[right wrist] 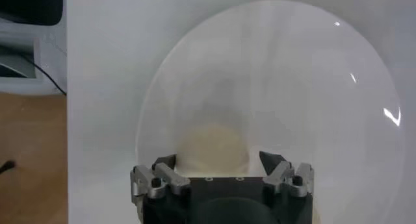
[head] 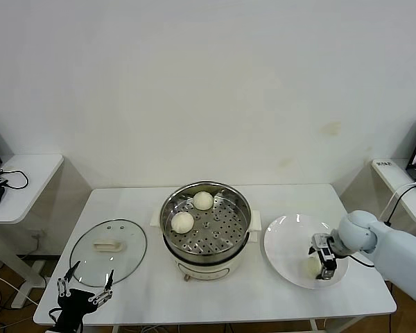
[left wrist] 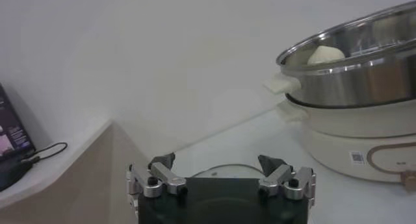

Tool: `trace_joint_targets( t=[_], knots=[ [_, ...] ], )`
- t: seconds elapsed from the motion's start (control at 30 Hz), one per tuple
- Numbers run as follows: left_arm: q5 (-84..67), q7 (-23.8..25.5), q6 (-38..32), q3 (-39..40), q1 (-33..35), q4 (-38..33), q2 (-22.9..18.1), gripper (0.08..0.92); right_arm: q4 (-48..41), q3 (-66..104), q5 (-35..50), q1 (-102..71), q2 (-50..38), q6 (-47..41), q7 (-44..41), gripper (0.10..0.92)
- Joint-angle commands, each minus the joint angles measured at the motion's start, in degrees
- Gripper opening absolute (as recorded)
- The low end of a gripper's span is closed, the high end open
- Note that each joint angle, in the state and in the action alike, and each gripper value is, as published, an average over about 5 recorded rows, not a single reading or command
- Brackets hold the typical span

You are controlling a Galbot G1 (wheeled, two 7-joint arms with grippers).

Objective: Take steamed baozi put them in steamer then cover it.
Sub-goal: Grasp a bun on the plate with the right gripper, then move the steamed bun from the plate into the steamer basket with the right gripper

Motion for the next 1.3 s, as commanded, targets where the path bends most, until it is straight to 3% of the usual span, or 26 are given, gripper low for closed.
trace_joint_targets(
  t=[0.03,0.23,0.7,1.0,1.3],
  knots=[
    [0.0,0.0,0.0,0.0,0.0,-0.1,-0.1,0.823,-0.8,0.3,0.1,0.1,0.8,-0.3,-0.3,0.636],
    [0.0,0.0,0.0,0.1,0.1,-0.1,-0.1,0.823,0.9,-0.6,1.5,3.7,-1.1,-0.5,-2.5,0.540],
    [-0.1,0.0,0.0,0.5,-0.2,-0.6,0.5,0.823,4.7,-13.7,12.8,33.1,-5.1,-0.4,-4.5,0.545],
    [-0.1,0.0,-0.1,0.7,-0.6,-0.3,0.6,0.823,4.4,-27.6,19.2,53.6,4.8,-0.8,-4.0,0.551],
    [-0.3,0.0,-0.1,0.0,-0.9,-0.4,0.4,0.823,3.4,-32.1,23.7,59.6,19.3,0.5,-1.8,0.551]
  ],
)
